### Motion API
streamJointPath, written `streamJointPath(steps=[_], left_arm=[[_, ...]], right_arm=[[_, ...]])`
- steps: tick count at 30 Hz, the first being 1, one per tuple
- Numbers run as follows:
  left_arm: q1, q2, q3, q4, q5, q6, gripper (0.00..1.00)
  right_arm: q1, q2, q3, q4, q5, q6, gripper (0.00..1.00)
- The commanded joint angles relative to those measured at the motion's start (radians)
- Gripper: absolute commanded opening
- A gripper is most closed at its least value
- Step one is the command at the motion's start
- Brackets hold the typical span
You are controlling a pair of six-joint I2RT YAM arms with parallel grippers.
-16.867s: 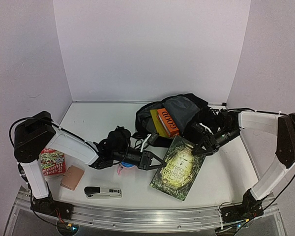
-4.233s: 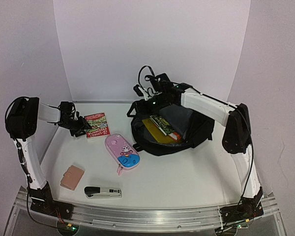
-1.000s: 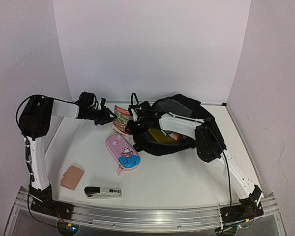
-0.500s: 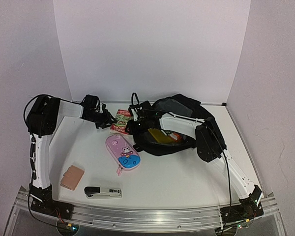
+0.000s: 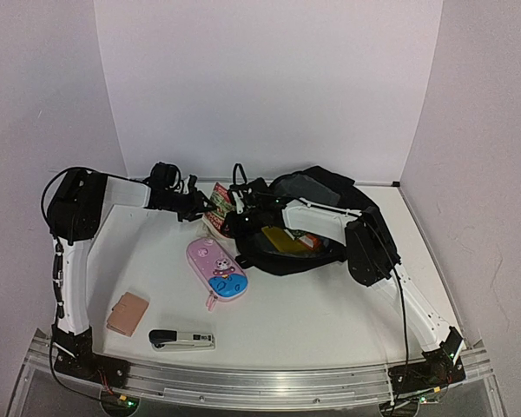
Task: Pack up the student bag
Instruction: Pick up the book from the center of the board.
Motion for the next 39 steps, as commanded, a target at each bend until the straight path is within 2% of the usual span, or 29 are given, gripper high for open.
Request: streamJointPath(steps=[1, 5, 7, 11, 16, 20, 24, 28, 39], left_arm=[[-0.02, 0.024, 0.06, -0.048, 0.043, -0.003, 0.28], [-0.01, -0.003, 0.06, -0.103, -0.034, 0.014, 0.1], [0.0, -0.021, 0.064, -0.133, -0.064, 0.024, 0.01], [0.045, -0.055, 0.063, -0.152, -0.065, 0.03, 0.0], [0.091, -0.118, 0.032, -0.037, 0.034, 0.004, 0.0], [0.091, -0.175, 0.035, -0.001, 0.051, 0.02, 0.0], [0.091, -0.25, 0.038, 0.011, 0.067, 0.022, 0.0], [0.075, -0.343, 0.0, 0.106, 0.125, -0.028, 0.0], [-0.132, -0.503, -0.101, 0.234, 0.215, -0.083, 0.0]], right_arm=[[-0.001, 0.026, -0.04, -0.05, -0.004, 0.005, 0.33], [-0.001, 0.003, -0.052, -0.05, -0.01, -0.002, 0.35], [-0.004, -0.031, -0.066, -0.051, -0.026, -0.002, 0.41], [-0.022, -0.132, -0.111, -0.05, -0.106, -0.001, 0.63], [-0.062, -0.296, -0.168, -0.05, -0.22, -0.013, 0.86], [-0.103, -0.417, -0.248, -0.05, -0.301, -0.007, 0.97], [-0.143, -0.527, -0.361, -0.051, -0.36, 0.007, 0.98], [-0.181, -0.62, -0.458, -0.05, -0.399, 0.022, 0.98], [-0.199, -0.796, -0.565, -0.047, -0.513, 0.037, 0.98]])
